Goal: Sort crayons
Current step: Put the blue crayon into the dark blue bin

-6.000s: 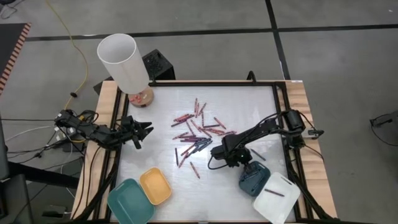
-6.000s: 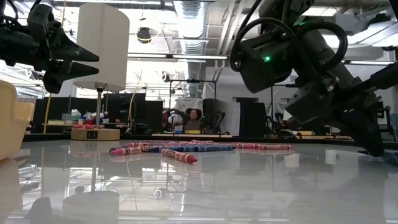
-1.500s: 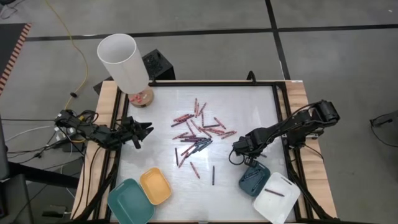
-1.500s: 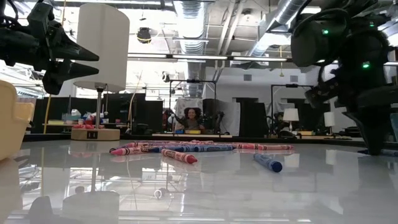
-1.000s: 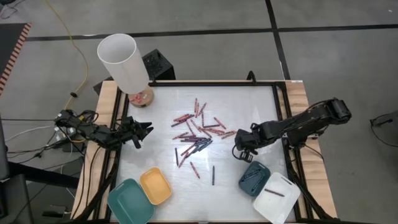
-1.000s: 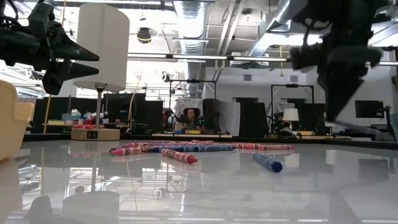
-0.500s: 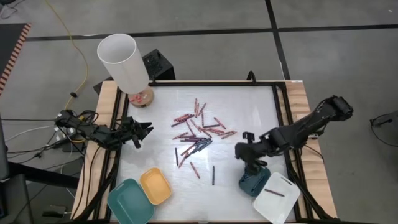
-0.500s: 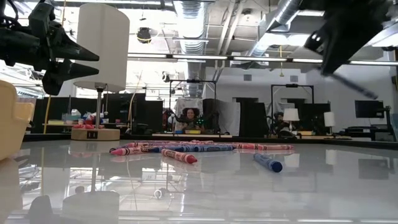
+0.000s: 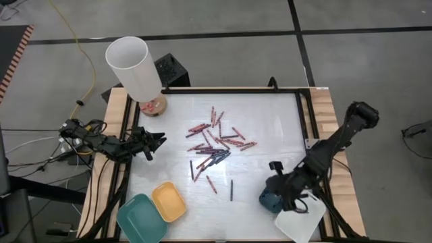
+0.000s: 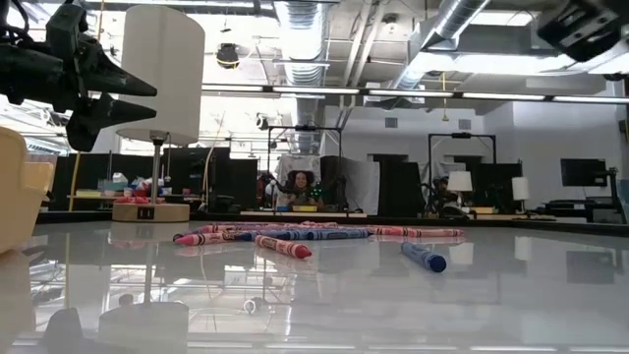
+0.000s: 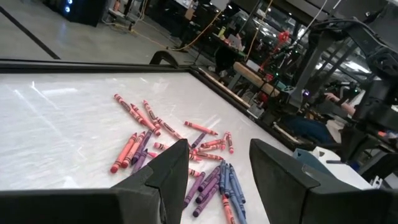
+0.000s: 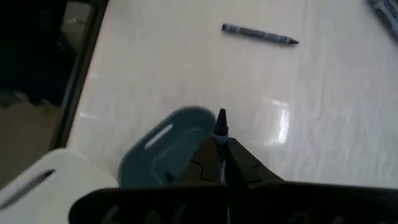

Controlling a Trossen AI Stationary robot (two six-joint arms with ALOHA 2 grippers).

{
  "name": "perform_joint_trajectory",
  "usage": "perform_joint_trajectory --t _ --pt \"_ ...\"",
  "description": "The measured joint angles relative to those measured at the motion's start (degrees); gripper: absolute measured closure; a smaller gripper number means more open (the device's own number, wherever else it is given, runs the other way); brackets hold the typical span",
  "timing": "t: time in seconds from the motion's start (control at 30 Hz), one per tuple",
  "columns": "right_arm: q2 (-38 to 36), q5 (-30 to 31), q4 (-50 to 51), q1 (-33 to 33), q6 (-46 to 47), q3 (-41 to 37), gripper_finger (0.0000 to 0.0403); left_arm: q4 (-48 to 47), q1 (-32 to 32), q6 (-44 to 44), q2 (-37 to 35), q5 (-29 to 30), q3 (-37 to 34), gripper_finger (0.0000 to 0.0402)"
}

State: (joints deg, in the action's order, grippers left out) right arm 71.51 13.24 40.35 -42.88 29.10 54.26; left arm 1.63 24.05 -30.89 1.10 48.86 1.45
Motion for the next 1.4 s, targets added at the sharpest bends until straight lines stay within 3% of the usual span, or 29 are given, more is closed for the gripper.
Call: perform_joint_trajectory --t 0.83,1.4 --pt "13.96 -1.4 6.87 -3.7 -2.59 0.0 0.04 -0.09 0.0 -0.01 0.0 1.68 0.0 0.0241" --pt "14.02 -2.06 2.53 -3.66 -2.59 0.0 0.0391 -0.22 0.0 0.0 0.0 2.82 0.0 0.0241"
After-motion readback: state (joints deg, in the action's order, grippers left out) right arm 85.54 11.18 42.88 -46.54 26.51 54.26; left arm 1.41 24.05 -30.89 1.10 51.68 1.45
